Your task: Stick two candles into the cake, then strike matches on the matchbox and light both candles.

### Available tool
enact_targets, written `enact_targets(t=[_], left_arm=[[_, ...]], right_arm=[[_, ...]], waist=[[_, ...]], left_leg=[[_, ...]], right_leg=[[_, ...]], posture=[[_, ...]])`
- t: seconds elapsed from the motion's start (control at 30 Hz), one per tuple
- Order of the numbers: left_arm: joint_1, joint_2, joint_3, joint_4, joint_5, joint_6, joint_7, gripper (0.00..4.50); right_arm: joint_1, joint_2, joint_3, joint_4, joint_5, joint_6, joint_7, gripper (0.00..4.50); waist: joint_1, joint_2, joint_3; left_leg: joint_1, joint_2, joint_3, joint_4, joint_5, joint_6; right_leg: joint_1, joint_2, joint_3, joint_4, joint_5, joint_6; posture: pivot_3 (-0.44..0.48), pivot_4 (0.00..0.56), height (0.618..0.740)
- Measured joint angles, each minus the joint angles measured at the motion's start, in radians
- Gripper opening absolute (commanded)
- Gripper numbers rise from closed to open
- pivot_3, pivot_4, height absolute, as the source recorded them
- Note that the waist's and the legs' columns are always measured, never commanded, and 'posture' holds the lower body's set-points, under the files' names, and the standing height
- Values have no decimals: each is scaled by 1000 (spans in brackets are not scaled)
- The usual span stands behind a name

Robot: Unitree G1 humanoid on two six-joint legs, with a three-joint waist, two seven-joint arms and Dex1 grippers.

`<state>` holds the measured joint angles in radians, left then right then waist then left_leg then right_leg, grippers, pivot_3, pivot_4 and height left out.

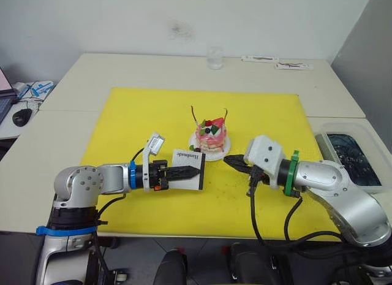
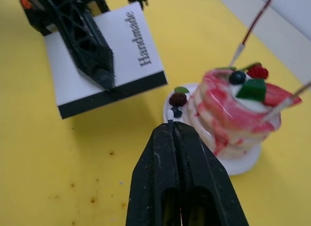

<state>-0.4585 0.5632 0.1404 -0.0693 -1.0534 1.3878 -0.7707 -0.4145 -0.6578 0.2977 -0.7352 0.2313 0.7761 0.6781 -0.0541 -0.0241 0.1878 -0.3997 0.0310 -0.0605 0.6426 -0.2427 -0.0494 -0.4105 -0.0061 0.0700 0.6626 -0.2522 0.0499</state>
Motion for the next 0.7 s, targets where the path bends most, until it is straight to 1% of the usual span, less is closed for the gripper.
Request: enact_targets(t=[0.27, 0.7], left_arm=[[-10, 0, -25, -8, 6, -25, -6, 0], [-11, 6, -49, -41, 20, -63, -15, 0]], right_arm=[[-72, 10, 119, 36, -90, -52, 1, 23], [-72, 14, 151, 86, -147, -101, 36, 23]], waist=[[1, 0, 0], [3, 0, 0]], left_leg=[[0, 0, 0, 0, 0, 0], [0, 0, 0, 0, 0, 0]], right_leg=[[0, 0, 0, 0, 0, 0], [0, 0, 0, 0, 0, 0]], posture=[[0, 150, 740], [0, 150, 740]])
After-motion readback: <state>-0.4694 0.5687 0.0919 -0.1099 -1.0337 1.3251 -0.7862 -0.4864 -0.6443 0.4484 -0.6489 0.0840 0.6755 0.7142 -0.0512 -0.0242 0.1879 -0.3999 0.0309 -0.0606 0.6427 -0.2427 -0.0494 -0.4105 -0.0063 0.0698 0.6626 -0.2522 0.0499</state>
